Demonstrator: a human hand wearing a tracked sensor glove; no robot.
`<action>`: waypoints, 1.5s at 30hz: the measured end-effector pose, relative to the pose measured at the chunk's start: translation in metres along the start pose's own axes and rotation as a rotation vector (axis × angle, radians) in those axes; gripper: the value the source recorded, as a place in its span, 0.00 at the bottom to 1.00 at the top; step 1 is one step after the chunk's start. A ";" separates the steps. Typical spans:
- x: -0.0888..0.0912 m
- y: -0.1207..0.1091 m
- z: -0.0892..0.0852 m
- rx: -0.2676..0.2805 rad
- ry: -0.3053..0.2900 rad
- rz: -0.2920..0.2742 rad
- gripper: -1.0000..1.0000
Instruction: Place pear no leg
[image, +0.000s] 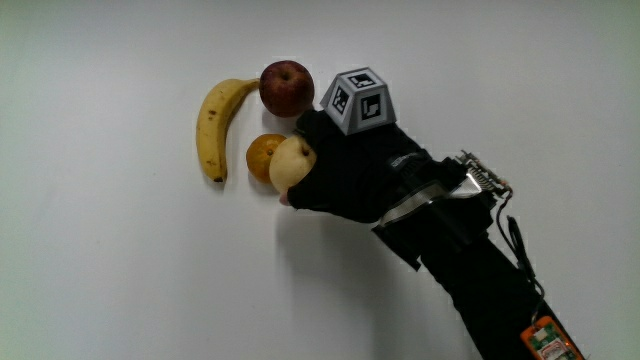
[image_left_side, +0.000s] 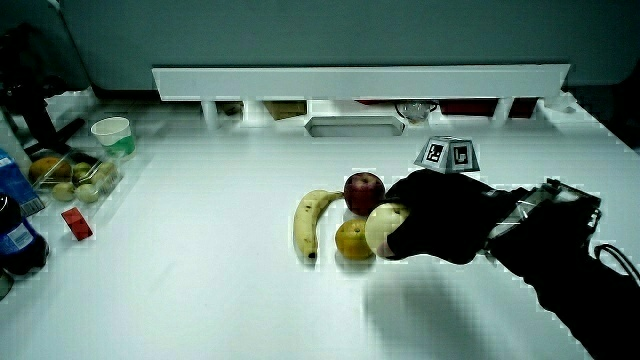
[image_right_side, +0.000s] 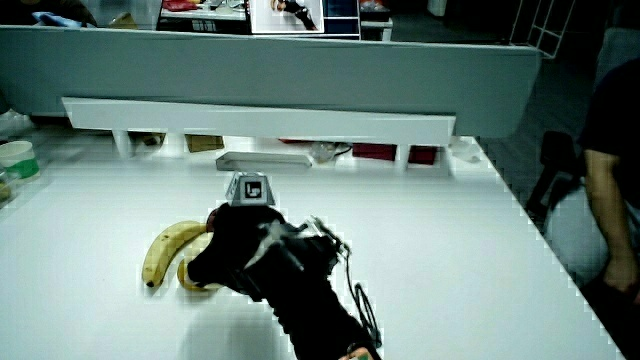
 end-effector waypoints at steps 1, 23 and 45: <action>-0.004 0.001 -0.002 0.002 0.003 0.018 0.50; -0.037 0.030 -0.063 -0.108 -0.115 0.008 0.50; -0.041 0.007 -0.052 -0.146 -0.174 -0.035 0.07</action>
